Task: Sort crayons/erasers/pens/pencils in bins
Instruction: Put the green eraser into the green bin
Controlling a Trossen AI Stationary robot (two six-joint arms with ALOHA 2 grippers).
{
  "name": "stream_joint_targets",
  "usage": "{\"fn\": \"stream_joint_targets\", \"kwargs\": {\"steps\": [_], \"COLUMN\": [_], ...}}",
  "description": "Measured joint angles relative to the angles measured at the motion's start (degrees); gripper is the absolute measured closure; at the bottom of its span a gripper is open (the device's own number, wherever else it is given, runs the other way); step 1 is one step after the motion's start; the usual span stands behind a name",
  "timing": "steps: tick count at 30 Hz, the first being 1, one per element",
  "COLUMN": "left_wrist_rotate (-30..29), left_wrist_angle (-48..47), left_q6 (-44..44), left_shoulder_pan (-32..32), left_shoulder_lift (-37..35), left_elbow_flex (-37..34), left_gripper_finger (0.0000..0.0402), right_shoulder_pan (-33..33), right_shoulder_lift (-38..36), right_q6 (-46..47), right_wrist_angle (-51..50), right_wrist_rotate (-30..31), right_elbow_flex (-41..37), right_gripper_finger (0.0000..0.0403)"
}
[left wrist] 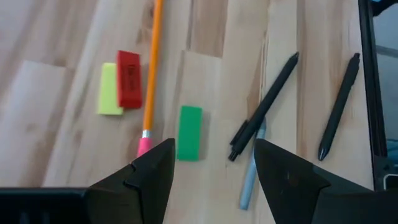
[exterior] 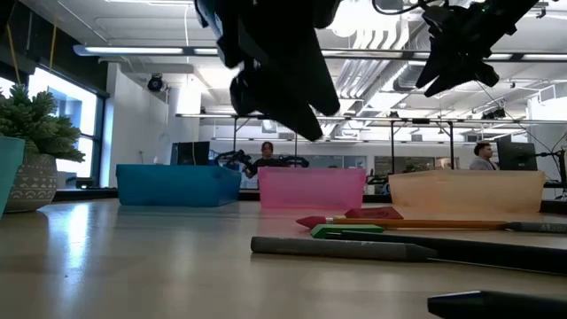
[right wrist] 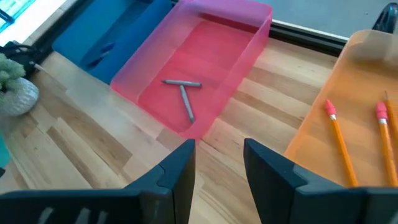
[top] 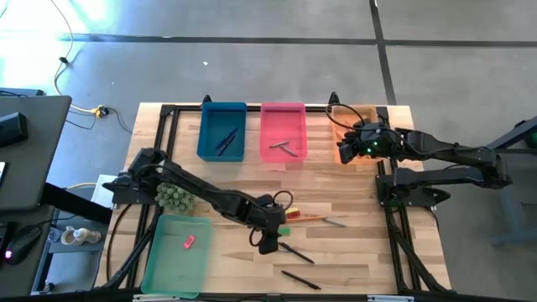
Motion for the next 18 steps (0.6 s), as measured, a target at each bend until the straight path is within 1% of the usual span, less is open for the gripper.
{"fn": "stream_joint_targets", "kwargs": {"steps": [4,9,16,18], "left_wrist_rotate": [-0.06,-0.54,-1.24,-2.92], "left_wrist_angle": [2.51,4.98,4.83,5.31], "left_q6": [0.30,2.83,2.80,2.80], "left_shoulder_pan": [-0.44,-0.83,-0.91,-0.95], "left_shoulder_lift": [2.31,5.36,8.07,8.34], "left_elbow_flex": [0.00,0.01,-0.06,0.04], "left_gripper_finger": [0.0193,0.0193,0.0193,0.0193], "right_shoulder_pan": [-0.02,-0.02,0.01,0.00], "right_shoulder_lift": [0.02,0.04,0.07,0.09], "right_q6": [0.00,0.44,0.55,0.61], "right_wrist_angle": [-1.47,-3.04,-3.37,-3.37], "right_wrist_rotate": [0.11,1.00,1.00,0.98], "right_elbow_flex": [-0.04,-0.09,-0.11,-0.11], "right_gripper_finger": [0.0274,0.0274,0.0274,0.0274]}}
